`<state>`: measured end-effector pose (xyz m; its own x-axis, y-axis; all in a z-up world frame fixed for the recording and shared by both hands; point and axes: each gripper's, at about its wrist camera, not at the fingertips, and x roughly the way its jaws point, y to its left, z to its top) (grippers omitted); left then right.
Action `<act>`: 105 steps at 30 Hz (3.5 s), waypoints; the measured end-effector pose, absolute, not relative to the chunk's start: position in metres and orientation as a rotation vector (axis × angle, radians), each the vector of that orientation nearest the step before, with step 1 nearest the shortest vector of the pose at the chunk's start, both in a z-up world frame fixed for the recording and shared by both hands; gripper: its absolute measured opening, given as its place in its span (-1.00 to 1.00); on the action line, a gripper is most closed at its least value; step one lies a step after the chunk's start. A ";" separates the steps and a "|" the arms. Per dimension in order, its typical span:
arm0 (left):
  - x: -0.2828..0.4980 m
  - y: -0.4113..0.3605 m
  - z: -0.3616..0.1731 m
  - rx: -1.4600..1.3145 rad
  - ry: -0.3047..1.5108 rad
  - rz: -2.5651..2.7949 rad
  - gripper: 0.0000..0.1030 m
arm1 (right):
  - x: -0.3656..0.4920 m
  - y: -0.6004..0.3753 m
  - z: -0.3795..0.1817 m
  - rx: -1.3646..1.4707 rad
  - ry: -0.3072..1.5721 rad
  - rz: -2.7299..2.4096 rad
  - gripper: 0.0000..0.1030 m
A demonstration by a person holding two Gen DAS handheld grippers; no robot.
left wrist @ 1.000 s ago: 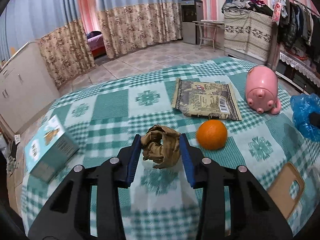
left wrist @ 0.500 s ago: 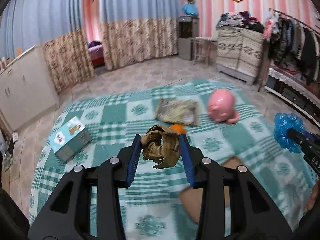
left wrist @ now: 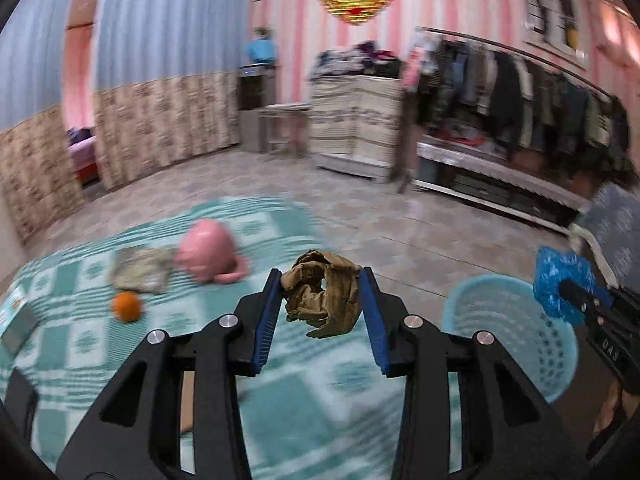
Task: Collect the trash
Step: 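Carry the glove and blue bag to the basket and release both, then grasp the mandarin orange with the left tool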
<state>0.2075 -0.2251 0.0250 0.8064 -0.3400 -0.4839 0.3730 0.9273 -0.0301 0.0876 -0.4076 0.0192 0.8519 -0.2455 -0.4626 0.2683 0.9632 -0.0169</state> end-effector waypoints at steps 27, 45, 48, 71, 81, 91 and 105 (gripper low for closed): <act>0.186 -0.389 -0.035 0.173 0.526 -0.654 0.61 | 0.056 -0.482 -0.035 0.149 0.545 -0.435 -0.59; 0.191 -0.316 -0.009 0.155 0.473 -0.466 0.89 | 0.087 -0.456 -0.047 0.149 0.560 -0.387 -0.57; 0.189 -0.304 -0.007 0.150 0.470 -0.443 0.89 | 0.094 -0.453 -0.049 0.152 0.560 -0.365 -0.18; 0.216 -0.118 -0.007 0.055 0.517 -0.166 0.89 | 0.136 -0.341 -0.009 0.099 0.509 -0.215 0.69; 0.266 0.000 -0.026 0.010 0.575 0.022 0.89 | 0.206 -0.221 0.015 -0.015 0.471 -0.053 0.87; 0.319 0.038 -0.056 -0.068 0.663 0.045 0.89 | 0.283 -0.161 -0.005 0.061 0.536 -0.026 0.91; 0.382 -0.002 -0.088 0.000 0.768 -0.021 0.79 | 0.299 -0.186 -0.043 0.084 0.652 -0.151 0.91</act>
<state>0.3819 -0.0019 -0.0885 0.7192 -0.0188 -0.6946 0.0191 0.9998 -0.0073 0.2988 -0.1861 -0.0430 0.7845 -0.1135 -0.6097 0.1661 0.9857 0.0301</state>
